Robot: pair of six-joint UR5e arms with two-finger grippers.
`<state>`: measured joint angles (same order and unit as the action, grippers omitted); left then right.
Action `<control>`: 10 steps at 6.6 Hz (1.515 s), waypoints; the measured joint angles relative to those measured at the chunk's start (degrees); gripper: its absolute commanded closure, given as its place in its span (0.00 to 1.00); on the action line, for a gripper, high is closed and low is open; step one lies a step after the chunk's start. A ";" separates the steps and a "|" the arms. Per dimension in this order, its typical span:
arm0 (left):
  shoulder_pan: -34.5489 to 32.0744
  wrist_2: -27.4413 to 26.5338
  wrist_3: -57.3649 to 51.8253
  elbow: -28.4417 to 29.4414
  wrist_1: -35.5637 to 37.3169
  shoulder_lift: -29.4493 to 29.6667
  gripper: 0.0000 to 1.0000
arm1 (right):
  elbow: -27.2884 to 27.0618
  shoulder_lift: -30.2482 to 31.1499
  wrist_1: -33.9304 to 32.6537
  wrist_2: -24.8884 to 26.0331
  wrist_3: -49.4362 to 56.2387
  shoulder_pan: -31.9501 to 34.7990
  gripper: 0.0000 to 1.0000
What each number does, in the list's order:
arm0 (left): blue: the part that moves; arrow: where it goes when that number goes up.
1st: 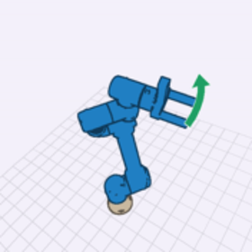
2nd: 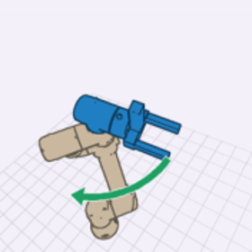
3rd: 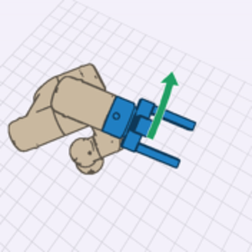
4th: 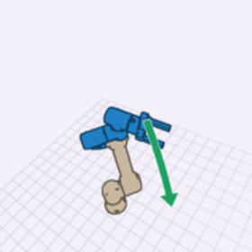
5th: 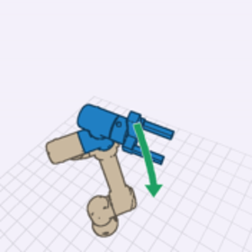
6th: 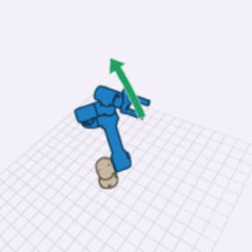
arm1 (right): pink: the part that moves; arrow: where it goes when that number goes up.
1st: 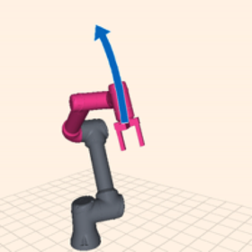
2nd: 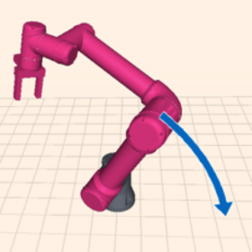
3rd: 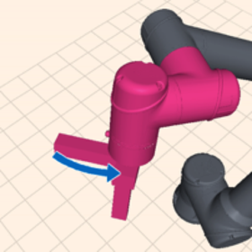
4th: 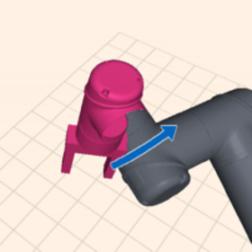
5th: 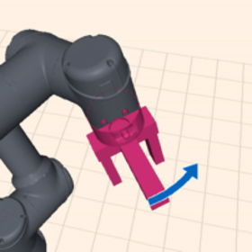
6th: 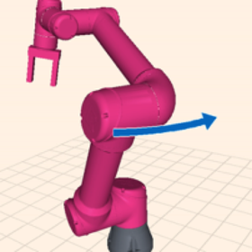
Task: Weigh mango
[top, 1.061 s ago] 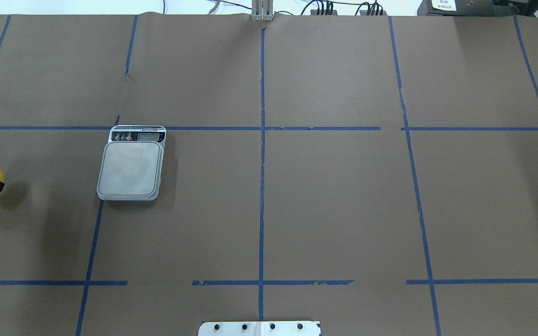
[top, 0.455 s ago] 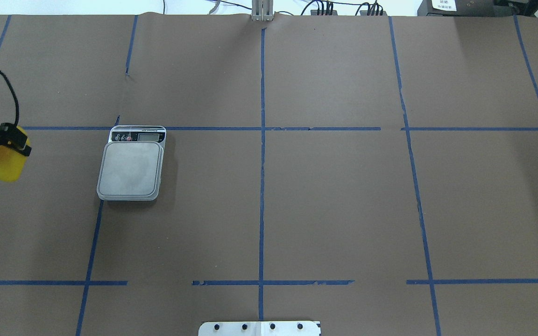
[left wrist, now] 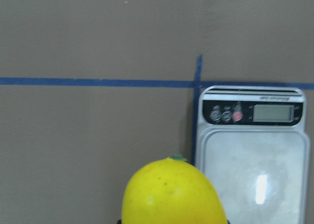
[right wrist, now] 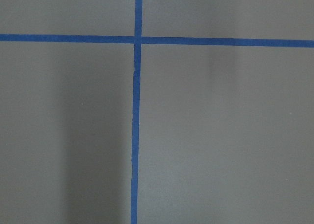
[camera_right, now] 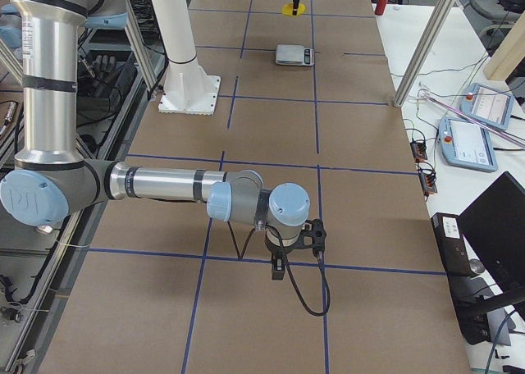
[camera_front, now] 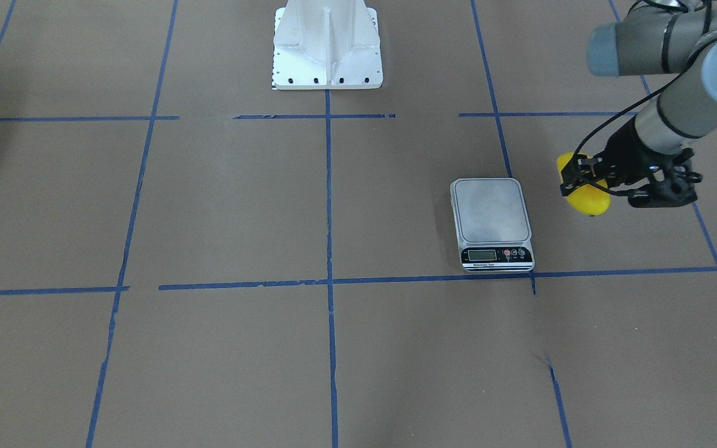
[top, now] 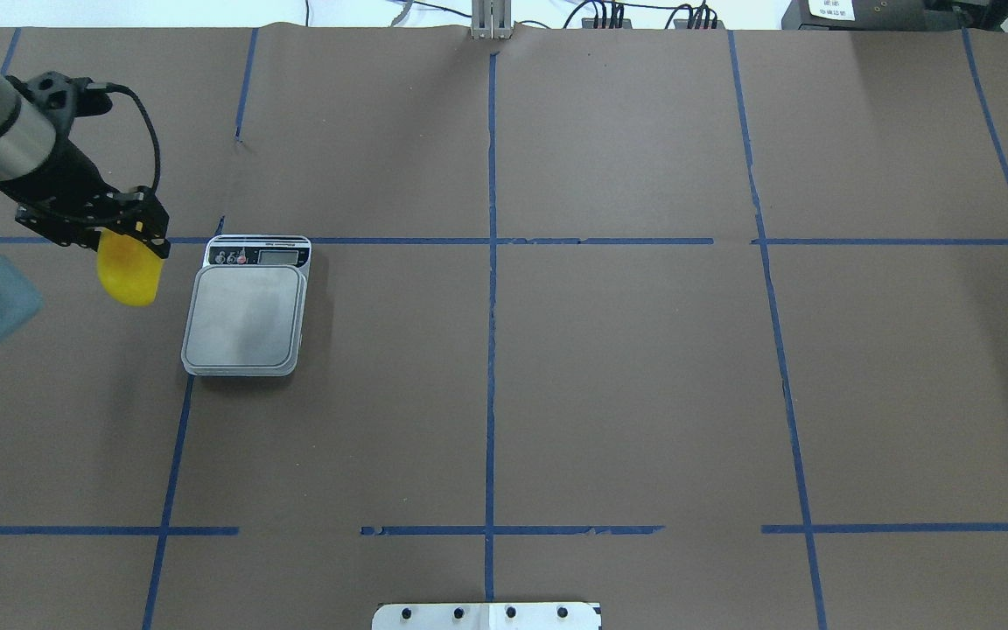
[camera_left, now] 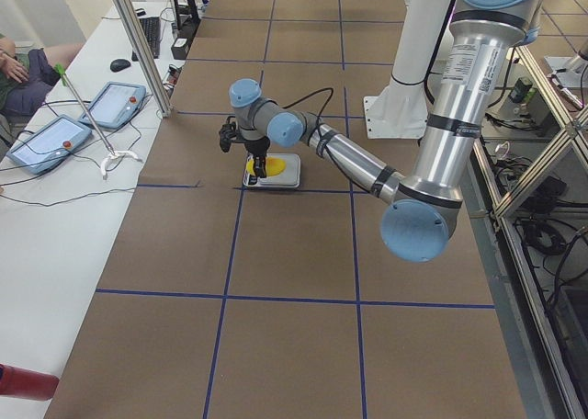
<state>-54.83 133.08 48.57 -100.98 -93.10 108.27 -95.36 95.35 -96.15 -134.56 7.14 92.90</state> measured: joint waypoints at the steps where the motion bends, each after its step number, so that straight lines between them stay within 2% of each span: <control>1: 2.77 -0.12 3.80 3.21 -5.37 0.75 1.00 | 0.00 -0.01 0.00 0.00 -0.01 0.00 0.00; 2: 4.79 -0.61 6.15 5.59 -9.50 1.04 1.00 | 0.00 -0.04 0.02 0.00 -0.02 0.00 0.00; 3: 6.16 -1.64 7.14 6.92 -11.37 1.18 0.54 | 0.00 -0.06 0.04 0.00 -0.02 0.00 0.00; 4: 6.79 -2.29 7.25 7.88 -12.20 1.53 0.01 | 0.00 -0.05 0.02 0.00 -0.02 0.00 0.00; 6: 7.04 -2.65 6.88 8.70 -13.06 2.15 0.00 | 0.00 -0.05 0.04 0.00 -0.02 0.00 0.00; 8: 3.93 -2.50 5.96 5.66 -11.96 1.73 0.00 | 0.00 -0.07 0.01 0.00 -0.02 0.00 0.00; 9: 0.45 -2.43 1.68 2.51 -8.04 1.09 0.00 | 0.00 -0.07 0.02 0.00 -0.02 0.00 0.00; 10: -3.85 -2.41 -7.30 -0.79 -0.15 0.26 0.00 | 0.00 -0.05 0.04 0.00 -0.02 0.00 0.00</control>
<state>-58.68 130.67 41.27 -101.77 -93.25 108.53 -95.36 95.29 -96.11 -134.56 7.12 92.90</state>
